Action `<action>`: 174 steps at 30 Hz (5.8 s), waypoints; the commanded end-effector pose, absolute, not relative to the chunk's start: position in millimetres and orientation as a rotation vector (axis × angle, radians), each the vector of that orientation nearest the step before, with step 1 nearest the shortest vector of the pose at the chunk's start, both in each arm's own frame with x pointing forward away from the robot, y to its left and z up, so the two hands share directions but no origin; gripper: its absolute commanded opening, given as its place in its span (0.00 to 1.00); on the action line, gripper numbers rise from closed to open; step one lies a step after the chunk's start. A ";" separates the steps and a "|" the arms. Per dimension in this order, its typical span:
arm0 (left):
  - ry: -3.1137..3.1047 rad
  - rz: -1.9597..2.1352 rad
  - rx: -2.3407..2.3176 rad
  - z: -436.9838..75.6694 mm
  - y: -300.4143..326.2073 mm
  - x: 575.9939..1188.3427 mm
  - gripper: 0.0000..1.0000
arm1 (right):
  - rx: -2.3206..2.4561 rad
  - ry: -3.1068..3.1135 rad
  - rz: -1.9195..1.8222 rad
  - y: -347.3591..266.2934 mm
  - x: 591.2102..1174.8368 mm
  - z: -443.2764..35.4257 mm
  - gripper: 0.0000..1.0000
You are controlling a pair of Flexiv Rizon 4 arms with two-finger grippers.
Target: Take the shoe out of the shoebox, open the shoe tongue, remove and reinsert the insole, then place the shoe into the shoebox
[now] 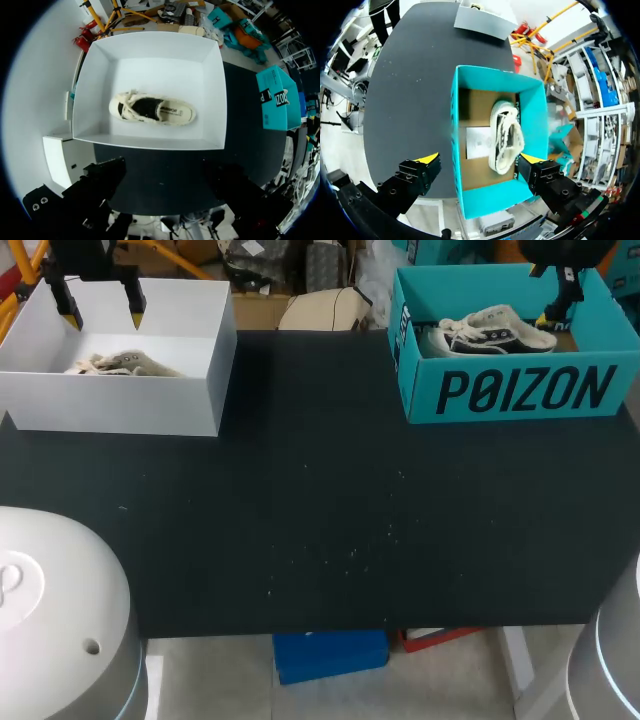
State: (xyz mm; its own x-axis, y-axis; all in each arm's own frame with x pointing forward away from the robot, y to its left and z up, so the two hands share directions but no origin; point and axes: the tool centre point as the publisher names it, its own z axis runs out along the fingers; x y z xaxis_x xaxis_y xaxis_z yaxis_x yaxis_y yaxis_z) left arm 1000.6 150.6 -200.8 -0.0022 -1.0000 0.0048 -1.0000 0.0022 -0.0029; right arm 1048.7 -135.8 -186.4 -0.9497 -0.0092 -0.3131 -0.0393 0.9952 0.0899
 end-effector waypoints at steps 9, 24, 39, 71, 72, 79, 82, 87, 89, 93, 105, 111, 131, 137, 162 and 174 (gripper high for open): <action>-2.223 0.005 2.219 -200.6 150.5 1000.3 1.00 | -0.177 2.955 0.010 -135.1 1105.4 -203.9 1.00; -2.223 0.005 2.219 -200.6 150.5 1000.3 1.00 | -0.084 2.959 -0.029 -137.2 1127.1 -252.5 0.75; -2.223 0.005 2.219 -200.6 150.5 1000.3 1.00 | -0.121 2.988 -0.053 -127.1 1163.3 -299.1 0.53; -2.223 0.005 2.219 -200.6 150.5 1000.3 1.00 | 0.091 3.037 -0.052 -130.7 1168.7 -379.1 0.42; -2.223 0.005 2.219 -200.6 150.5 1000.3 1.00 | 0.098 3.037 -0.054 -133.1 1169.4 -382.2 0.43; -2.223 0.005 2.219 -200.6 150.5 1000.3 1.00 | 0.144 3.036 -0.090 -146.5 1176.0 -393.3 0.42; -2.223 0.005 2.219 -200.6 150.5 1000.3 1.00 | 0.151 3.037 -0.106 -149.4 1178.1 -396.6 0.42; -2.223 0.005 2.219 -200.6 150.5 1000.3 1.00 | 0.156 3.044 -0.117 -149.7 1179.1 -403.2 0.41; -2.223 0.005 2.219 -200.6 150.5 1000.3 1.00 | 0.161 3.048 -0.120 -148.4 1178.4 -406.6 0.37; -2.223 0.005 2.219 -200.6 150.5 1000.3 1.00 | 0.163 3.058 -0.147 -150.9 1177.2 -411.0 0.00; -2.223 0.005 2.219 -200.6 150.5 1000.3 1.00 | 0.199 2.955 -0.219 -175.3 1169.5 -350.8 0.00; -2.223 0.005 2.219 -200.6 150.5 1000.3 1.00 | 0.220 2.882 -0.238 -181.5 1152.9 -306.6 0.00; -2.223 0.005 2.219 -200.6 150.5 1000.3 1.00 | 0.087 2.571 -0.256 -171.8 1101.0 -130.5 0.00; -2.223 0.005 2.219 -200.6 150.5 1000.3 1.00 | 0.012 2.533 -0.243 -134.8 1060.5 -104.0 0.00; -2.223 0.005 2.219 -200.6 150.5 1000.3 1.00 | 0.168 2.609 -0.151 62.4 904.8 -149.1 0.00; -2.223 0.005 2.219 -200.6 150.5 1000.3 1.00 | 0.317 2.684 -0.081 144.0 854.7 -213.5 0.00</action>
